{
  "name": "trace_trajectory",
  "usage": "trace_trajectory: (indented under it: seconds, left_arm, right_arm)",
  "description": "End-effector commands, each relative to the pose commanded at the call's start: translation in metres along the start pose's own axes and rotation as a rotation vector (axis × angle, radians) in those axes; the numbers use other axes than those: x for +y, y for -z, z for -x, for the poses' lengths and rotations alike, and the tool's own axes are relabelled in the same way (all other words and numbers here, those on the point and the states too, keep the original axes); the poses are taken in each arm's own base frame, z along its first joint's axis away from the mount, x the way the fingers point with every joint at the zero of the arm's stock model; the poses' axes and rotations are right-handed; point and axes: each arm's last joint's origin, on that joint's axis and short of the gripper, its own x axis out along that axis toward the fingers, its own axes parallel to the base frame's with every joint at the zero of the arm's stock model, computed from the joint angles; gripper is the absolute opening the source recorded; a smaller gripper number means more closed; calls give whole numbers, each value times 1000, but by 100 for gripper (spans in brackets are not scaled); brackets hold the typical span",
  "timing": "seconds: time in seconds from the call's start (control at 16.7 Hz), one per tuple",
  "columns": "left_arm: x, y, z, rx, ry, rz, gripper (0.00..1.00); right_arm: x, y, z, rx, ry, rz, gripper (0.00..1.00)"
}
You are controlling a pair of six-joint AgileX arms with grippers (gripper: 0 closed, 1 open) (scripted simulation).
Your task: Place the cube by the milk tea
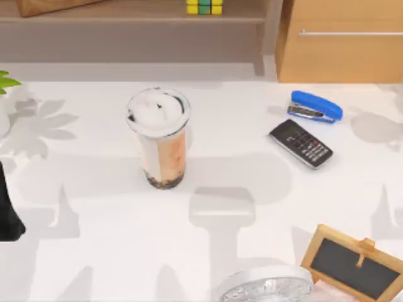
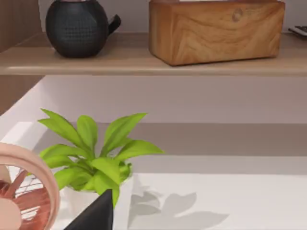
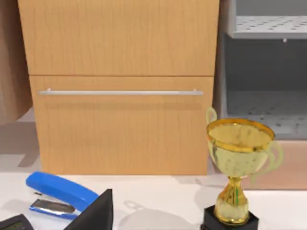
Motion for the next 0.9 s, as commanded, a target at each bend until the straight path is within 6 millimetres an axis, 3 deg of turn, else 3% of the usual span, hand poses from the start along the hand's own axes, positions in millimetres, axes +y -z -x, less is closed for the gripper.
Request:
trace_trajectory:
  seconds: [0.24,0.54,0.72,0.9]
  left_arm:
    - [-1,-9,0,-19,2,2,100]
    - [-10,-69,-13,-98,9,16,100]
    - [-24,-107,-45,-97,10,23,100]
    - [-54,-123,-104,-34,11,12,100]
  right_arm:
    - [0,0,0,0,0,0,100]
    - [0,0,0,0,0,0,100]
    - [0,0,0,0,0,0,100]
    - [0,0,0,0,0,0,100]
